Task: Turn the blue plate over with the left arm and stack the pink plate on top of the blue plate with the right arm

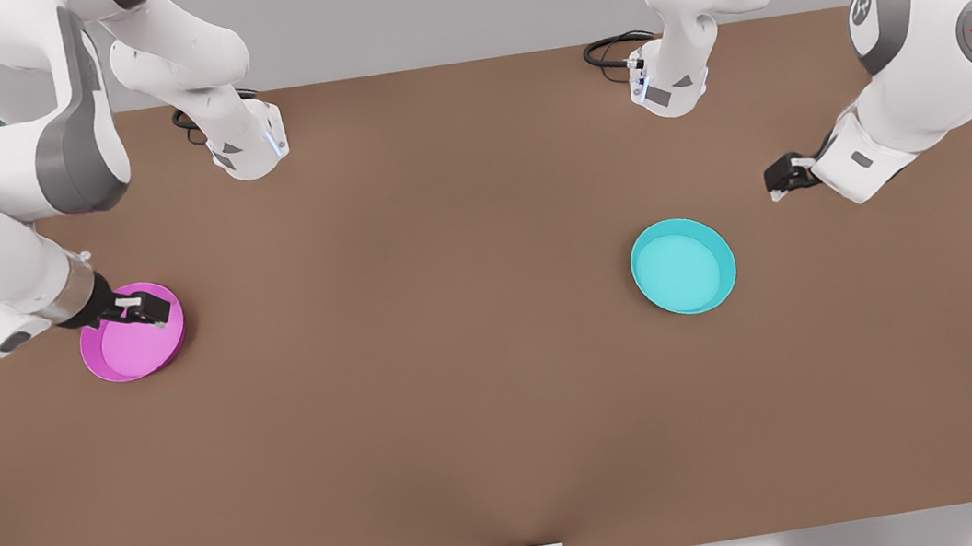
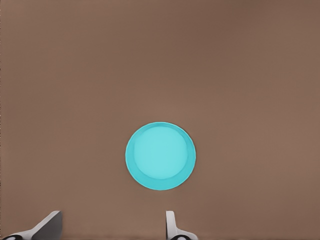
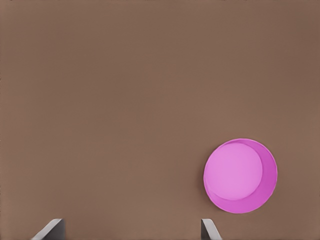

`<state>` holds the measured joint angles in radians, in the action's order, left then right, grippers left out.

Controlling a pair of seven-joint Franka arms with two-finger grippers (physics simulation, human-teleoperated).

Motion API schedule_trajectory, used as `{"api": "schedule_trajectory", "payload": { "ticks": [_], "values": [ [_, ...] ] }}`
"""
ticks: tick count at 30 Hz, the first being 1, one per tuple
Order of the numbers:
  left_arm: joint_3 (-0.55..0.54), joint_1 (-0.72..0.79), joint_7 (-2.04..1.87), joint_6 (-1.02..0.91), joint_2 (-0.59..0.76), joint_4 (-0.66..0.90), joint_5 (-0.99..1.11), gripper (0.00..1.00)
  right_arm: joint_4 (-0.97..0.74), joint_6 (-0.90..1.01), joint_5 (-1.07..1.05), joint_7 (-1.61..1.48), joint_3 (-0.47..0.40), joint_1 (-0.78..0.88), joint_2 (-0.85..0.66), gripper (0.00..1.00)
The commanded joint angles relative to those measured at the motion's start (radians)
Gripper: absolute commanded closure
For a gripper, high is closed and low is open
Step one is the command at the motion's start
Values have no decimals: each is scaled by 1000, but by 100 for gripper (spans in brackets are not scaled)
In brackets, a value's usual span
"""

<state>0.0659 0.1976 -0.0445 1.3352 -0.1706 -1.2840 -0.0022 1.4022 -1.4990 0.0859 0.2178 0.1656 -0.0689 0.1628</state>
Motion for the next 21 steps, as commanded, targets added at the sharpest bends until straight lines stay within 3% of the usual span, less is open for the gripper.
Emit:
{"api": "schedule_trajectory", "payload": {
  "ticks": [1,3,4,6,7,10,16,21],
  "values": [
    [2,0,8,2,2,-3,11,0,1,-3,0,0,0,-3,0,0],
    [3,-12,6,2,2,-64,7,0,0,-1,-2,2,0,-3,0,0],
    [5,-12,3,36,0,-199,18,0,0,-1,-2,2,0,-3,0,0],
    [24,-26,-6,324,10,-477,-5,0,0,-3,-3,2,0,-6,1,0],
    [44,-52,18,446,11,-580,-119,0,0,-3,-3,2,0,-8,4,0],
    [130,-55,284,604,5,-753,-278,0,0,-3,-8,2,0,-8,6,0],
    [140,-78,423,837,-44,-934,-375,0,0,-3,-2,0,-1,-8,6,0],
    [140,-107,551,906,-115,-951,-446,0,0,-3,-2,2,-1,-8,6,0]
  ]
}}
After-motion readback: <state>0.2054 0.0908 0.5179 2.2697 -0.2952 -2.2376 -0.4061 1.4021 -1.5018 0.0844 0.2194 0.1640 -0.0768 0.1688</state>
